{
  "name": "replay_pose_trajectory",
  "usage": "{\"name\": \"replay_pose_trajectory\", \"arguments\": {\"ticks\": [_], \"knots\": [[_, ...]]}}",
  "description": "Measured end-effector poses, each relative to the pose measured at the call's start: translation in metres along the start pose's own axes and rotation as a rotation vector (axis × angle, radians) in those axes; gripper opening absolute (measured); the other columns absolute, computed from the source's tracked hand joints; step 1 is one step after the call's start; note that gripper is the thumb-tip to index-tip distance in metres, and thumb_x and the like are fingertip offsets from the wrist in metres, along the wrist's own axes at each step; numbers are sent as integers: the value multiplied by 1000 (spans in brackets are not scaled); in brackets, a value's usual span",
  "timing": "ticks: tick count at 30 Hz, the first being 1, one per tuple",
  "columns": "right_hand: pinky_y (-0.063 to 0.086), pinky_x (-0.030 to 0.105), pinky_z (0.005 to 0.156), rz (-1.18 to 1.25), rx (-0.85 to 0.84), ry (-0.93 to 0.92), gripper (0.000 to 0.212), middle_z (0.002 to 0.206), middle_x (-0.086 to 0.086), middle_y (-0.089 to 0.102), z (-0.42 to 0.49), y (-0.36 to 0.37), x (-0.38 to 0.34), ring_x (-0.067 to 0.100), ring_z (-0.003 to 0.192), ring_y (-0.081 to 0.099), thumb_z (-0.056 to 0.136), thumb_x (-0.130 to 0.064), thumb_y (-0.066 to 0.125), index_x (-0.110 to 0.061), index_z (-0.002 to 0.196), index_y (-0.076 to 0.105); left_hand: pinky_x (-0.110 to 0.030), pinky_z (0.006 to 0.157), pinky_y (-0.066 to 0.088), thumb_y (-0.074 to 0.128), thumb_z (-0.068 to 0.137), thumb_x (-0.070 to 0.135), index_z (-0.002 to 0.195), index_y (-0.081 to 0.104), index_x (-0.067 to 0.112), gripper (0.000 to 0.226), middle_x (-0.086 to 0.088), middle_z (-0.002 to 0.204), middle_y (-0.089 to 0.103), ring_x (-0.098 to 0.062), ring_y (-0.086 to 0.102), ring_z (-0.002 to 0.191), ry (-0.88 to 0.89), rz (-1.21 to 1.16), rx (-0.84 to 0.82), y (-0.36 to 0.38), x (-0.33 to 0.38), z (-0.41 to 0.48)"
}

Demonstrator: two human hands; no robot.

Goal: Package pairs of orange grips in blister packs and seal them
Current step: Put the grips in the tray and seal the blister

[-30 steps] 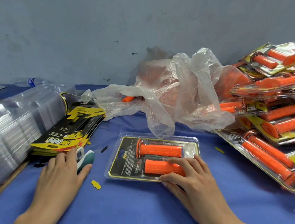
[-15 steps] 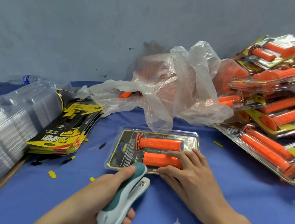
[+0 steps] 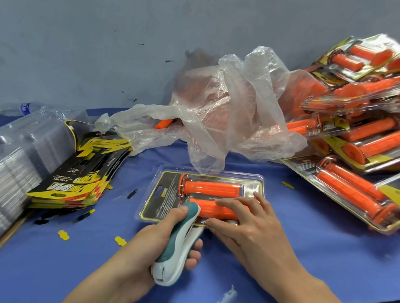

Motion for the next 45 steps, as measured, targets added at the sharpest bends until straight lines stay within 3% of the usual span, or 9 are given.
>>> {"name": "replay_pose_trajectory", "arguments": {"ticks": [7,12,22,25,29,33,38,42,45], "knots": [[46,52,97,2,-16,-11,21,117,-4,67,-2,0,0,24,100,65,94,-41,52,-39,93,72,-28,49,51,69,62,57,108,68,3,71,-22,88,70,-21,57,59,-6,-26,-18,6,-5,2],[46,52,98,18,-35,-11,26,116,-5,68,-2,-2,0,23,100,65,94,-42,47,-41,94,73,-29,48,51,74,55,57,104,68,0,76,-20,83,67,-24,58,58,0,-60,-1,8,-9,4],[47,54,95,23,-13,-41,25,112,-6,69,-2,-1,-1,23,98,66,94,-40,49,-39,96,74,-28,47,51,72,59,54,99,69,-5,71,-19,76,67,-25,60,55,23,-31,61,11,-10,3],[42,53,102,-25,19,-19,22,112,-6,67,2,5,-8,21,98,65,88,-35,54,-29,102,70,-28,47,51,70,63,54,94,71,-4,66,-19,75,66,-25,59,54,31,-17,41,12,-10,3],[39,54,106,-61,-19,-76,38,121,-7,63,11,15,-17,19,103,62,86,-26,57,-23,125,59,-28,45,50,63,81,51,77,73,0,52,-19,72,64,-25,57,50,50,21,37,14,-10,2],[39,47,108,-44,-67,-90,37,115,-12,65,13,16,-16,16,105,62,84,-29,59,-25,120,62,-27,44,50,57,94,43,78,71,-2,49,-18,70,62,-24,56,48,53,1,53,13,-10,3],[43,42,103,-23,-93,-102,37,116,-13,65,13,11,-17,14,105,62,87,-27,51,-25,123,62,-28,44,50,56,95,41,84,68,-3,47,-17,69,60,-24,55,48,69,-41,50,16,-12,6],[46,39,96,-3,-113,-90,46,124,-9,62,10,13,-14,15,112,59,88,-31,59,-21,133,55,-31,47,51,57,89,52,92,72,2,52,-21,77,59,-27,55,54,2,-23,-89,2,-7,5],[48,40,92,31,-88,-105,23,122,-10,63,7,12,-9,16,109,60,90,-32,63,-32,113,65,-30,47,51,65,74,58,88,77,7,54,-21,78,64,-28,58,52,-89,165,-173,-29,6,-4]]}}
Point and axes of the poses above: each hand's wrist, its own z-axis towards the middle knuckle, its own y-axis out of the palm, x = y × z, the point moved 1 cm from there along z, towards the middle knuckle
